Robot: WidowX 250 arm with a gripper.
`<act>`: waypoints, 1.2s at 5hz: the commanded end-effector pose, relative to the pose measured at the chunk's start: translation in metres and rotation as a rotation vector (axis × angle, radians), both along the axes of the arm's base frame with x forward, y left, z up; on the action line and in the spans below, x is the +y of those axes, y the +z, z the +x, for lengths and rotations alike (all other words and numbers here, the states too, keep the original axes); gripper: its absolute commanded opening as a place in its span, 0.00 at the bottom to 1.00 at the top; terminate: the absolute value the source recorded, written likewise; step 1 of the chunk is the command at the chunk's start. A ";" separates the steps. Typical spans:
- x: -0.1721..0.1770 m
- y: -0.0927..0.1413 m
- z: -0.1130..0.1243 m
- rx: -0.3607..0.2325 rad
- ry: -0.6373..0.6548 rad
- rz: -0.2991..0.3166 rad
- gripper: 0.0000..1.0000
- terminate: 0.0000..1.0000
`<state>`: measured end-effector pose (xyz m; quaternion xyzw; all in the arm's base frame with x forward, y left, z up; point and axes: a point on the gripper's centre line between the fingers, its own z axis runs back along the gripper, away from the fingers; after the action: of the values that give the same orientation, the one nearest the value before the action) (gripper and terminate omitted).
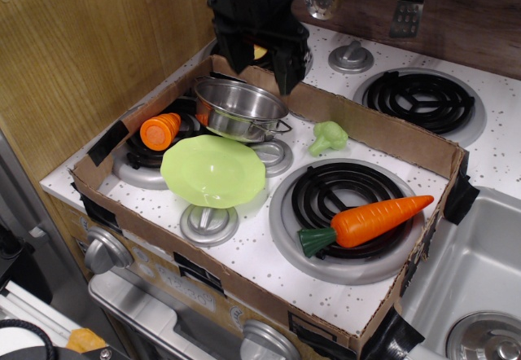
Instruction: Put carrot on plate
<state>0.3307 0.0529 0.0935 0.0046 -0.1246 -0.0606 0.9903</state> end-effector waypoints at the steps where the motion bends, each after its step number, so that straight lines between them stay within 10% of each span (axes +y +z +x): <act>1: -0.017 0.064 -0.015 0.024 -0.149 0.097 1.00 0.00; 3: -0.094 0.052 -0.073 -0.057 -0.367 0.153 1.00 0.00; 6: -0.131 0.014 -0.073 0.020 -0.422 0.112 1.00 0.00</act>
<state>0.2542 -0.0811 0.0952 0.0323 -0.0847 -0.2764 0.9567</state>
